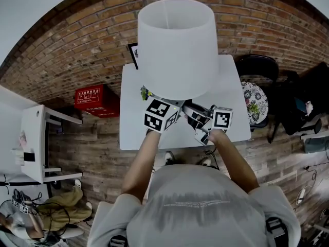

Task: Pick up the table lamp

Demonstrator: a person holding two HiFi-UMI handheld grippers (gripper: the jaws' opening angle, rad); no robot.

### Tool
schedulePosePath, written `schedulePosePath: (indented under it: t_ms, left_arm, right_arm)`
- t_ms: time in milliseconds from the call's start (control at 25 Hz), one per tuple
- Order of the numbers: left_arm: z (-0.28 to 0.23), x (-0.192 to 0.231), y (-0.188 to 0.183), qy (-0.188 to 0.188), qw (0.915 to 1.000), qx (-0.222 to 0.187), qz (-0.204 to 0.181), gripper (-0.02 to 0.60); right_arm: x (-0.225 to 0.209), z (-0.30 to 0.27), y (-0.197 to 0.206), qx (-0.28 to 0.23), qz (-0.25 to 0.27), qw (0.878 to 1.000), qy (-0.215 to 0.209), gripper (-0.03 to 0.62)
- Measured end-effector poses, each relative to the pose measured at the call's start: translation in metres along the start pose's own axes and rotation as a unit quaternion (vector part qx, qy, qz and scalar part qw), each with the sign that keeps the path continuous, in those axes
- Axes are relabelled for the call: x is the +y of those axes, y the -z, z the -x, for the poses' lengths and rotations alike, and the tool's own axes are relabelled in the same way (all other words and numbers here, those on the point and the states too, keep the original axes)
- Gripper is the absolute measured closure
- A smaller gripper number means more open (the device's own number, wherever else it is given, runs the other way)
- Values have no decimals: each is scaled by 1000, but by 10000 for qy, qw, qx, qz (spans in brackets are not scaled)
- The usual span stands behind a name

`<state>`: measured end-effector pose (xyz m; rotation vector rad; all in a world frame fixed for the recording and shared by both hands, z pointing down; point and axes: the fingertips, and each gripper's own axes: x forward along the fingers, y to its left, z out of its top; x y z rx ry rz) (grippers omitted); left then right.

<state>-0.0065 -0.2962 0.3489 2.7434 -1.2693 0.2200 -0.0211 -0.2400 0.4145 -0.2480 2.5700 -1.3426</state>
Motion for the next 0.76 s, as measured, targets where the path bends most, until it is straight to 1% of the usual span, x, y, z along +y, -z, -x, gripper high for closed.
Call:
schedulePosePath:
  t_ms: [80, 200, 360, 480, 640, 760]
  left_arm:
    - [0, 0, 2, 8, 10000, 12, 12, 420]
    - [-1, -1, 2, 22, 10000, 15, 28, 420]
    - [-3, -1, 4, 45, 10000, 59, 47, 420]
    - [-5, -1, 7, 50, 9999, 113, 73, 420]
    - [-8, 0, 13, 55, 9997, 194, 170, 420]
    - [-11, -1, 16, 87, 9994, 243, 236, 420]
  right_arm:
    - [-4, 2, 3, 28, -66, 9999, 95, 484]
    - [-3, 2, 3, 13, -99, 9999, -16, 484]
    - [-8, 4, 4, 61, -48, 9999, 67, 484]
    - [-1, 1, 1, 31, 29, 10000, -41, 484]
    - [-13, 7, 6, 107, -10, 9997, 225, 482]
    - [-8, 7, 3, 55, 50, 9998, 183, 482]
